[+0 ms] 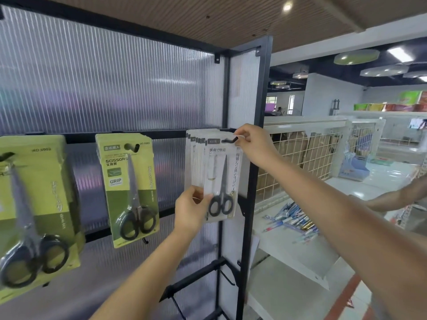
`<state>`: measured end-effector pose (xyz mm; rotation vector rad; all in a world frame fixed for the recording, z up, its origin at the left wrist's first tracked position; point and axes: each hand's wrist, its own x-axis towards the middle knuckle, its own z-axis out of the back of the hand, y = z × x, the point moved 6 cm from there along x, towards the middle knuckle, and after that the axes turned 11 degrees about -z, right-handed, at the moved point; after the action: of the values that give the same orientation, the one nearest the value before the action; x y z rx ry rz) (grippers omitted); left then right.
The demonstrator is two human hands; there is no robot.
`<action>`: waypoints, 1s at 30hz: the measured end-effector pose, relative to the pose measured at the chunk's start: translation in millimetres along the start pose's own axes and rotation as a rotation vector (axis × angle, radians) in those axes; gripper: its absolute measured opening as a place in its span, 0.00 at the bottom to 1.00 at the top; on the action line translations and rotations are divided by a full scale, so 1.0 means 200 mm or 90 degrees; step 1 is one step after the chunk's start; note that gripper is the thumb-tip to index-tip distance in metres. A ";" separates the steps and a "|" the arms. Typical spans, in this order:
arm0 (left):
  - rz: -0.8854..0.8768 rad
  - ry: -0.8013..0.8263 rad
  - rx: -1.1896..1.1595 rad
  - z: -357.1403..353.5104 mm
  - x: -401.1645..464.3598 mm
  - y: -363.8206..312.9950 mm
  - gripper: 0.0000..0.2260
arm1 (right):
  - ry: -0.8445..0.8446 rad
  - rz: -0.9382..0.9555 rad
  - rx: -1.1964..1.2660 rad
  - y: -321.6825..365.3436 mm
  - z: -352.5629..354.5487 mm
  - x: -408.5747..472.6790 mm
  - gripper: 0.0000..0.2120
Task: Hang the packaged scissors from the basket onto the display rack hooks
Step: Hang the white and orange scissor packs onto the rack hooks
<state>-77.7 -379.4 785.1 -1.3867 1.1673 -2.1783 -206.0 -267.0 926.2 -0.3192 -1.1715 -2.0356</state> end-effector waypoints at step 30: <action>0.039 0.036 0.129 0.03 0.08 0.02 0.07 | -0.009 -0.014 -0.053 0.01 -0.08 -0.01 0.18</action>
<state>-80.4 -394.9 792.0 -1.1973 0.9624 -2.2360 -200.8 -279.4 916.3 -0.3636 -1.1047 -2.1075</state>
